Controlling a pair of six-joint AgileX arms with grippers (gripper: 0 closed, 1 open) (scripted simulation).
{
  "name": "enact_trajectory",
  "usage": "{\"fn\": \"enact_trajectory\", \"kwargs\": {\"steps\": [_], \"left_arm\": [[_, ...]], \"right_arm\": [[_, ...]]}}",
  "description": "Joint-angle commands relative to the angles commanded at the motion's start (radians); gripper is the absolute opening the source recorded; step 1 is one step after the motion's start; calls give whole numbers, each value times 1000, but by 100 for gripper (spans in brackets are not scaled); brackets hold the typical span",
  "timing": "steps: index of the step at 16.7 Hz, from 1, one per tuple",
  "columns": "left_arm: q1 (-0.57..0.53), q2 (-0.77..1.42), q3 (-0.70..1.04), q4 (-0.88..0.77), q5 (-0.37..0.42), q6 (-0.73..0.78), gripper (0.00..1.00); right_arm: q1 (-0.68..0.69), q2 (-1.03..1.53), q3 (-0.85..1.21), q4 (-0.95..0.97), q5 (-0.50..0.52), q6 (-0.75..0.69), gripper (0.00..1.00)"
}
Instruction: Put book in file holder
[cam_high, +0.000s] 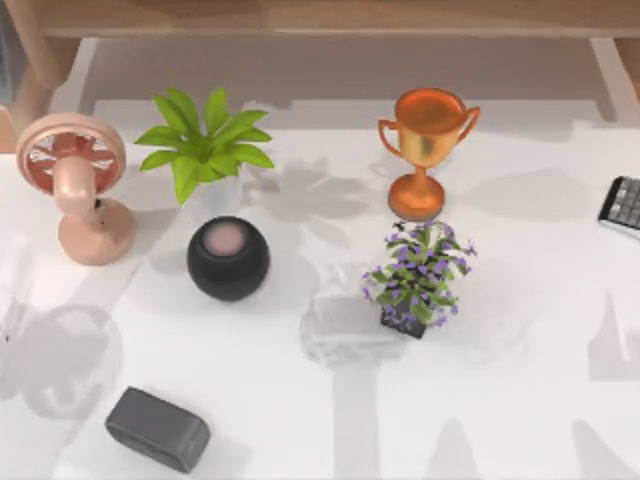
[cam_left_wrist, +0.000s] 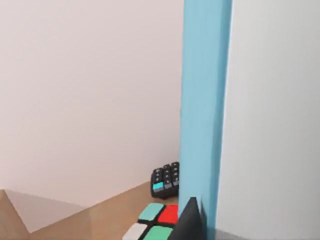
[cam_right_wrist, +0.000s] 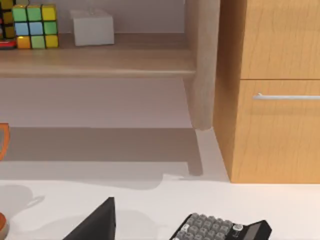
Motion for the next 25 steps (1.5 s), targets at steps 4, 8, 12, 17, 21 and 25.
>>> {"fn": "enact_trajectory", "kwargs": {"steps": [4,8,12,17,21,25], "left_arm": [[140,-216,-310,-6,186,220,0],[326,-337,-638,33,351,465,0],[537,-344,-927,138,479,716,0],[778,-221,-1142,379,581,1006,0],[900,-53,-1179,632,626,1193,0],[940,123,-1134,870,653,1319,0]], "right_arm": [[0,0,0,0,0,0,100],[0,0,0,0,0,0,100],[0,0,0,0,0,0,100],[0,0,0,0,0,0,100],[0,0,0,0,0,0,100],[0,0,0,0,0,0,100]]}}
